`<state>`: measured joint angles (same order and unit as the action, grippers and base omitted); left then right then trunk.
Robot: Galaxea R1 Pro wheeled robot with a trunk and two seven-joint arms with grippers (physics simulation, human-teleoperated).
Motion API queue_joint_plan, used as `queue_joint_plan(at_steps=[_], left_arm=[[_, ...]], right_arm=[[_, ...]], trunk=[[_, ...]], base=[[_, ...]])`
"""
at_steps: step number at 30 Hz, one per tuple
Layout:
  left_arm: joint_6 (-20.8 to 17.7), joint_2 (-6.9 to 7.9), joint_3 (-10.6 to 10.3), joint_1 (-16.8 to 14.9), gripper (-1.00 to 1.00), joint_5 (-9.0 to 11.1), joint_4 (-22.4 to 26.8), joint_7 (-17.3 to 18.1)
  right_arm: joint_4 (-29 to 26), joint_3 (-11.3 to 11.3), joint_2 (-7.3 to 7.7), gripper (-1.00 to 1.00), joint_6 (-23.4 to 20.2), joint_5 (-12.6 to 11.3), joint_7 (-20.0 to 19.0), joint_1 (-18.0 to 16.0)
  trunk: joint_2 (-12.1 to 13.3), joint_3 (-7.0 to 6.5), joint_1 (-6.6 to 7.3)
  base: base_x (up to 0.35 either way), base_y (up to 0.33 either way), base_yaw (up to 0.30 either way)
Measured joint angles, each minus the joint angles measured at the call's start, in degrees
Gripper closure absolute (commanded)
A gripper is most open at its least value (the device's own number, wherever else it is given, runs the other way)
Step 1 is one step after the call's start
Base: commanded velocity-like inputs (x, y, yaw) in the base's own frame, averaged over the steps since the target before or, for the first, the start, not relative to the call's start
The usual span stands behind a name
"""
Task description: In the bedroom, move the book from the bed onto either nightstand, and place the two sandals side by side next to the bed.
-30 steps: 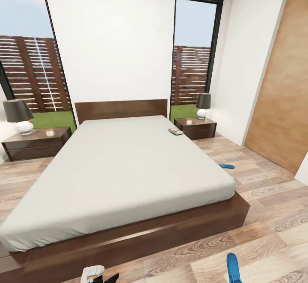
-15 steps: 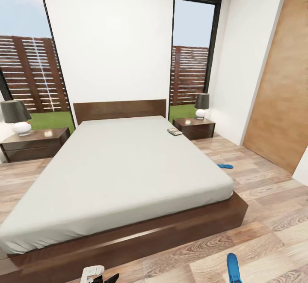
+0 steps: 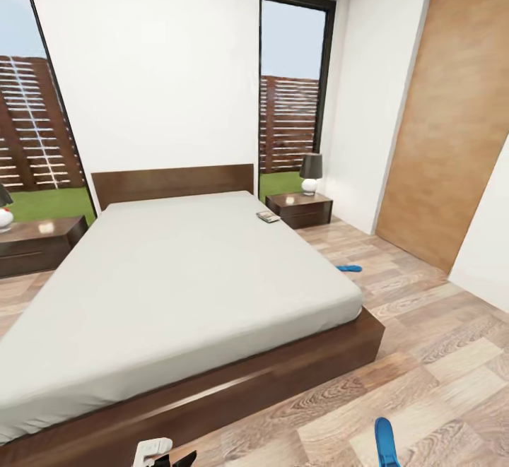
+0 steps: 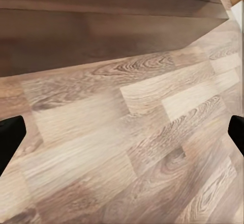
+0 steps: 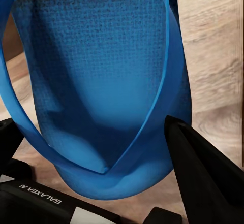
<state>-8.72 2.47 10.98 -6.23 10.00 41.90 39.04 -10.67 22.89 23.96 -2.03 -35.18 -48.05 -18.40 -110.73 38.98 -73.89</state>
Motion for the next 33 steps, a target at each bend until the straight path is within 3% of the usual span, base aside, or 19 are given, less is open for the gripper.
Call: queue_joint_plan(at_steps=[33], left_arm=[[0.0,0.0,0.0,0.0,-1.0,0.0,0.0,0.0]], right_arm=[[0.0,0.0,0.01,1.0,0.0,-0.1,0.0,0.0]], trunk=[[0.0,0.0,0.0]], base=[[0.0,0.0,-0.23]])
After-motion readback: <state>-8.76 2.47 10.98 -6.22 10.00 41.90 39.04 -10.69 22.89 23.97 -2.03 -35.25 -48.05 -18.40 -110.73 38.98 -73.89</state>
